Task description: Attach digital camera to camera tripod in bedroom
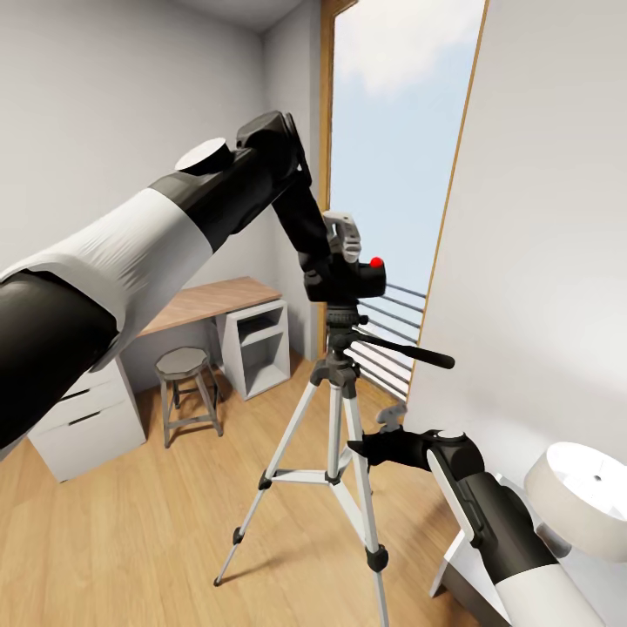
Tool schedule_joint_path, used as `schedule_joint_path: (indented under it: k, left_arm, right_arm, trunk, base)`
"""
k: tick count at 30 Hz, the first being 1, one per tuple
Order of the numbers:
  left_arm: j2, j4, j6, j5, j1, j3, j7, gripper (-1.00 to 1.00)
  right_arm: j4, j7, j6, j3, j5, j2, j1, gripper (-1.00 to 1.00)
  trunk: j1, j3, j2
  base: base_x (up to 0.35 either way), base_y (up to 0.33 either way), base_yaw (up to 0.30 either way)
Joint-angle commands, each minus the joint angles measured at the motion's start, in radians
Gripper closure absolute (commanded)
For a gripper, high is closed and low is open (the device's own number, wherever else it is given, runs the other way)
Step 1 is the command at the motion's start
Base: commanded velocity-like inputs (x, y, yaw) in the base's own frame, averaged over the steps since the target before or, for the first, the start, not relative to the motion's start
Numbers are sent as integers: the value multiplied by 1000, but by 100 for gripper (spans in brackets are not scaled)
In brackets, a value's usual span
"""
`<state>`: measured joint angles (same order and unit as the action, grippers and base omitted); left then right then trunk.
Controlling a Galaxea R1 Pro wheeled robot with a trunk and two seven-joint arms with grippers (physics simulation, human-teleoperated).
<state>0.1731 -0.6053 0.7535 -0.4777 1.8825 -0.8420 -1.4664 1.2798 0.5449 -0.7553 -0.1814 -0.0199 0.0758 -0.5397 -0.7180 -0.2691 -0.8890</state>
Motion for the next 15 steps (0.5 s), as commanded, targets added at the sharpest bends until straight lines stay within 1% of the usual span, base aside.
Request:
schedule_joint_path:
  k: [1, 15]
  left_arm:
    - [0, -1, 10, -10, 1, 0, -8, 100]
    - [0, -1, 7, -14, 1, 1, -10, 100]
  right_arm:
    - [0, 1, -9, -1, 4, 1, 0, 100]
    - [0, 1, -8, -1, 8, 1, 0, 100]
  trunk:
    - [0, -2, -1]
    - [0, -2, -1]
  base:
    - [0, 0, 0]
    - [0, 0, 0]
